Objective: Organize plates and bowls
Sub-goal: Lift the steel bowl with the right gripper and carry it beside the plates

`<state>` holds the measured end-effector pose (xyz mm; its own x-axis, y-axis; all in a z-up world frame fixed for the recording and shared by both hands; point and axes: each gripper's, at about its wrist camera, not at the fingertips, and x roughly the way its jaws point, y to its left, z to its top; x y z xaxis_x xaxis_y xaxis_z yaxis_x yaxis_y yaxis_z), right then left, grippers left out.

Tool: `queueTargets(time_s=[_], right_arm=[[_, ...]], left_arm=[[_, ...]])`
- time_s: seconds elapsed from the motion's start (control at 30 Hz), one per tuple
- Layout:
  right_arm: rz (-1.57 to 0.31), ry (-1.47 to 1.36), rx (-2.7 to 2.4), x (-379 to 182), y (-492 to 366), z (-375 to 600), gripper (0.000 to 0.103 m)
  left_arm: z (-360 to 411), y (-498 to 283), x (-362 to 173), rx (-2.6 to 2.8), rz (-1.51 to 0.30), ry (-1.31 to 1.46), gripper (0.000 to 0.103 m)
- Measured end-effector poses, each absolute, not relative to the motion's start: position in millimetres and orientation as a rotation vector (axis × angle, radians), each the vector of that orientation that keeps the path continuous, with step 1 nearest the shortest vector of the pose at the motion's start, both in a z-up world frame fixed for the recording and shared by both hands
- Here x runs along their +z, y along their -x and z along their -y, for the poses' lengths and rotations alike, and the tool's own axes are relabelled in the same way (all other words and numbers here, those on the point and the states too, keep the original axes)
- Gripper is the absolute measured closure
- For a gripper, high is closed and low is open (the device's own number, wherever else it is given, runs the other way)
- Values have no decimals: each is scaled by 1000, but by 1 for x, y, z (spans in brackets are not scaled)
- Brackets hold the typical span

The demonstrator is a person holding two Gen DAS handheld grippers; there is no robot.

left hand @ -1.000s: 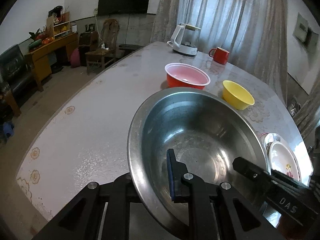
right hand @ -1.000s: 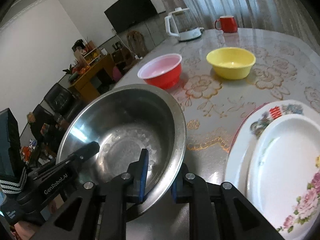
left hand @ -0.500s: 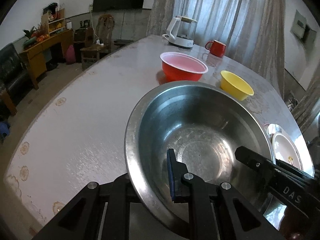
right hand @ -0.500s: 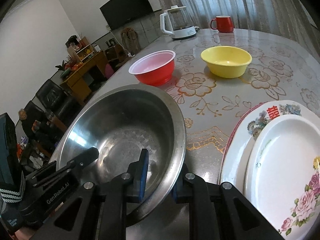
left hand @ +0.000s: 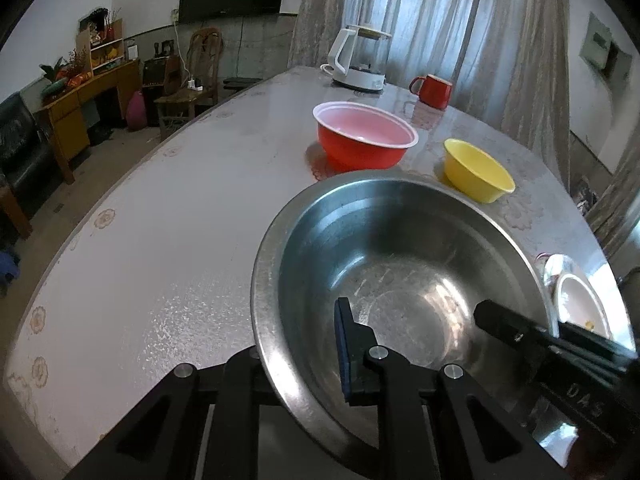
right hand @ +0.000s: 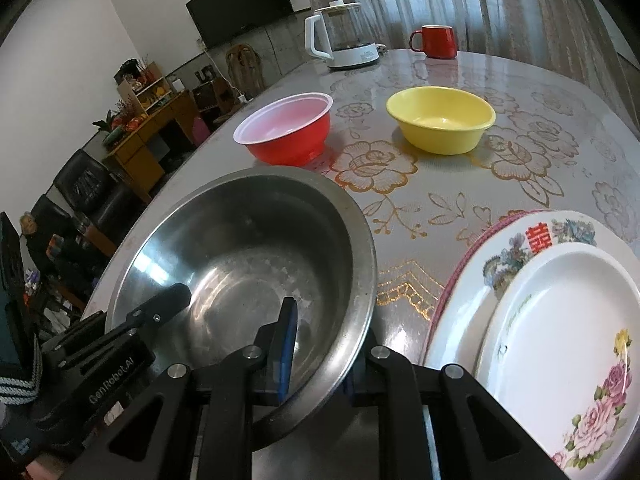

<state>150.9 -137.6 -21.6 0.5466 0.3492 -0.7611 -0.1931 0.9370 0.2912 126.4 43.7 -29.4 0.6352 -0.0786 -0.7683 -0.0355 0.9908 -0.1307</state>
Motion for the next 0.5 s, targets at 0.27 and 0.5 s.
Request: queueTargets(time_s=[0.27, 0.5], right_arm=[[-948, -74, 310, -22, -148, 124, 79], [-955, -116, 320, -20, -144, 128, 71]], left_arm=[[-43, -124, -39, -16, -886, 115, 87], [-46, -122, -36, -8, -872, 146, 87]])
